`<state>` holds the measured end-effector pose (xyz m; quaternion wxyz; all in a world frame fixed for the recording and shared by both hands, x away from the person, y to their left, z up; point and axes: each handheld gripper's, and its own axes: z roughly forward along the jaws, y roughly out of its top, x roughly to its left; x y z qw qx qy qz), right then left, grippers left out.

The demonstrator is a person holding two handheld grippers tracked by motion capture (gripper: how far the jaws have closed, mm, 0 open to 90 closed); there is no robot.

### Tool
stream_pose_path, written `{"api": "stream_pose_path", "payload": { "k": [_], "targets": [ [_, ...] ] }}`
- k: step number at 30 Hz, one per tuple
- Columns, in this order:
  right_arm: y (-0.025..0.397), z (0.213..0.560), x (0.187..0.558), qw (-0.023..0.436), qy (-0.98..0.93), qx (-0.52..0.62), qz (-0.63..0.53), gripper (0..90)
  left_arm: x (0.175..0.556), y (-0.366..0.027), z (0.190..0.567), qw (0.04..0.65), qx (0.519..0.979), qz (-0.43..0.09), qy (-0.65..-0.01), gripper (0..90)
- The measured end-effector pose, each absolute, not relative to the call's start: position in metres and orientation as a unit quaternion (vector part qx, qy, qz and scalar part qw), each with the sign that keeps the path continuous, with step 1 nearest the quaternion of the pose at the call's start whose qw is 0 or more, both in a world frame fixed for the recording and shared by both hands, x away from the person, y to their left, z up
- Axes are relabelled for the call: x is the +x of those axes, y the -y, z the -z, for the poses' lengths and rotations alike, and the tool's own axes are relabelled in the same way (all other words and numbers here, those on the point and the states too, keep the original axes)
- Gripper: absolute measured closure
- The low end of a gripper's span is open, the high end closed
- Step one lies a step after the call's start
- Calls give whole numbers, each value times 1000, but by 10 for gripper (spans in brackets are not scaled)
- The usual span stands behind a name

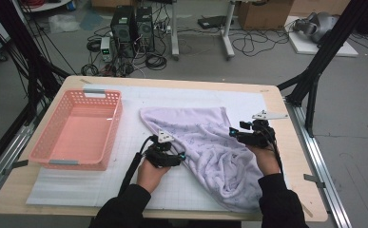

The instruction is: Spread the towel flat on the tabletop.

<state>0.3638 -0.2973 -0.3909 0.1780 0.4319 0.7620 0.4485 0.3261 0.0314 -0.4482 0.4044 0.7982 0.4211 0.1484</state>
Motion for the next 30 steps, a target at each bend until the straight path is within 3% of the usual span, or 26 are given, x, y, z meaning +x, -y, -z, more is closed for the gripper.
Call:
{"api": "stream_pose_path", "payload": {
  "k": [2, 3, 4, 5, 6, 7, 8, 15, 30],
  "targets": [
    [297, 391, 364, 178, -761, 432, -450, 408, 325, -25, 449, 397, 802, -168, -413, 387],
    [297, 391, 364, 179, -762, 431, -450, 408, 324, -22, 449, 397, 805, -170, -406, 470],
    [297, 391, 364, 179, -762, 431, -450, 408, 322, -21, 448, 400, 812, -168, -391, 470],
    [297, 390, 364, 179, -761, 430, -451, 407, 320, -18, 448, 401, 816, -174, -379, 638],
    [297, 390, 364, 180, -761, 429, -452, 408, 318, -16, 447, 400, 821, -177, -368, 712],
    [297, 390, 364, 180, -761, 429, -452, 408, 317, -14, 447, 400, 824, -174, -362, 712],
    [298, 389, 363, 180, -760, 430, -454, 408, 316, -14, 447, 402, 824, -171, -360, 795],
    [300, 388, 362, 180, -757, 431, -457, 408, 320, -30, 446, 412, 818, -145, -375, 827],
    [299, 389, 362, 179, -759, 430, -455, 407, 336, -99, 441, 423, 774, -153, -445, 833]
  ]
}}
